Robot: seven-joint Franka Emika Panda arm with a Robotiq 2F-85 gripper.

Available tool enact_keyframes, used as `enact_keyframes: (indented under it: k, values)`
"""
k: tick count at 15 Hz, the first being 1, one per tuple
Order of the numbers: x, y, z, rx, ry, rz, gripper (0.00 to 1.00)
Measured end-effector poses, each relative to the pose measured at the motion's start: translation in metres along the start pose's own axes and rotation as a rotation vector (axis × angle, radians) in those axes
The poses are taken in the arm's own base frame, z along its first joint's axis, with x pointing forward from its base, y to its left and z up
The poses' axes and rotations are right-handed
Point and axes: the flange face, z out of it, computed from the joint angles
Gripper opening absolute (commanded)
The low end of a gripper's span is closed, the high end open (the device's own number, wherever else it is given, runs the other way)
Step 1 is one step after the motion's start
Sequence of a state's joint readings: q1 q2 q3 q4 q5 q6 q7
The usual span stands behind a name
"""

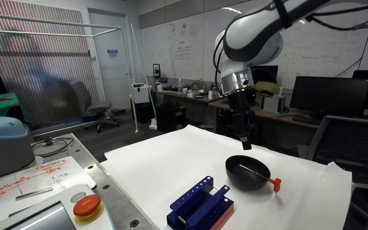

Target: Put the orange object in the bowl

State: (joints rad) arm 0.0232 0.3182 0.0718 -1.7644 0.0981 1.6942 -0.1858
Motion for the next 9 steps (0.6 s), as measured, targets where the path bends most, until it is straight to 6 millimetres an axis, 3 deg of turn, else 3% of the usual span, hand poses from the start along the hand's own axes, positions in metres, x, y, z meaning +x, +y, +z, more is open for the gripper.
enact_keyframes:
  k: [2, 9]
  values:
    - [-0.005, 0.001, -0.005, 0.003, 0.008, 0.001, 1.0]
    - [0.001, 0.002, 0.008, 0.007, -0.014, 0.0, 1.0]
